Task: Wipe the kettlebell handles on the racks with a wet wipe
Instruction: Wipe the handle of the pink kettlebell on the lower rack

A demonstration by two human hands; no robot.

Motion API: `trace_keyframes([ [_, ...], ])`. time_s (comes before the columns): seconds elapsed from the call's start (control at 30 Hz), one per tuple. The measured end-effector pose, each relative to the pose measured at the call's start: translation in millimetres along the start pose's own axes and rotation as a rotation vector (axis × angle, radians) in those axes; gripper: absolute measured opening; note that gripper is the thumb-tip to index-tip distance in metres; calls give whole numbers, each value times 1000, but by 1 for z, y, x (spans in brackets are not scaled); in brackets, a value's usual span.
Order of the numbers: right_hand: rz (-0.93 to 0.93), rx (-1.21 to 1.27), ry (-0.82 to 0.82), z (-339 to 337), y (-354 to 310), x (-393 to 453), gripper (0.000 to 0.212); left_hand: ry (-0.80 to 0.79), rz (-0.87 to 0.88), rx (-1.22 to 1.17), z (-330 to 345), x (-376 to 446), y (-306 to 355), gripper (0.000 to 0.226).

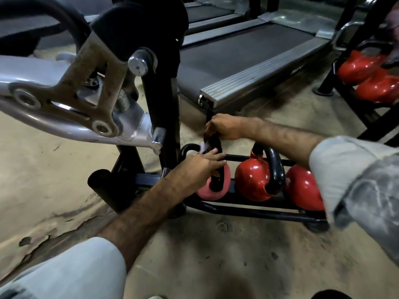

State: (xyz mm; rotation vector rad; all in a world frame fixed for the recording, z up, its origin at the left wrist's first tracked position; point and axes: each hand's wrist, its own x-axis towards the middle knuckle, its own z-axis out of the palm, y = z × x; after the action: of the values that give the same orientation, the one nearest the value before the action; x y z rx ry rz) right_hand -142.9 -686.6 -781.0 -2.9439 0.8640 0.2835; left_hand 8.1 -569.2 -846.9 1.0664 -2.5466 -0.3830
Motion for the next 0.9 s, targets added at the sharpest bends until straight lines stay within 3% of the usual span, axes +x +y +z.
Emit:
trace_keyframes([
  [0.07, 164, 194, 281, 12, -3, -15, 35, -37, -2, -85, 1, -4, 3, 49],
  [0.17, 665, 675, 593, 55, -23, -40, 29, -40, -67, -17, -9, -3, 17, 41],
  [0.23, 918, 1205, 673, 74, -42, -35, 14, 6, -50, -33, -10, -3, 23, 40],
  [0.3, 932, 1922, 666, 73, -54, -21, 13, 21, -43, -98, -7, -2, 22, 40],
  [0.37, 862, 2366, 552, 66, -62, -13, 28, 38, -104, -56, -2, 1, 19, 38],
  [0.43, 818, 2410, 490, 64, -66, -10, 42, 50, -135, -269, 2, 1, 18, 34],
  [0.53, 833, 2369, 547, 68, -67, -11, 60, 78, -133, -312, 3, 1, 14, 32],
  [0.7, 926, 2312, 443, 62, -74, -45, 36, 90, -125, -312, 5, 3, 11, 33],
  [0.83, 1087, 2198, 457, 57, -59, -35, 26, 104, -146, -353, 11, 4, 9, 34],
  [0.9, 1103, 2133, 478, 59, -50, -20, 32, 141, -168, -350, 10, 3, 7, 36],
])
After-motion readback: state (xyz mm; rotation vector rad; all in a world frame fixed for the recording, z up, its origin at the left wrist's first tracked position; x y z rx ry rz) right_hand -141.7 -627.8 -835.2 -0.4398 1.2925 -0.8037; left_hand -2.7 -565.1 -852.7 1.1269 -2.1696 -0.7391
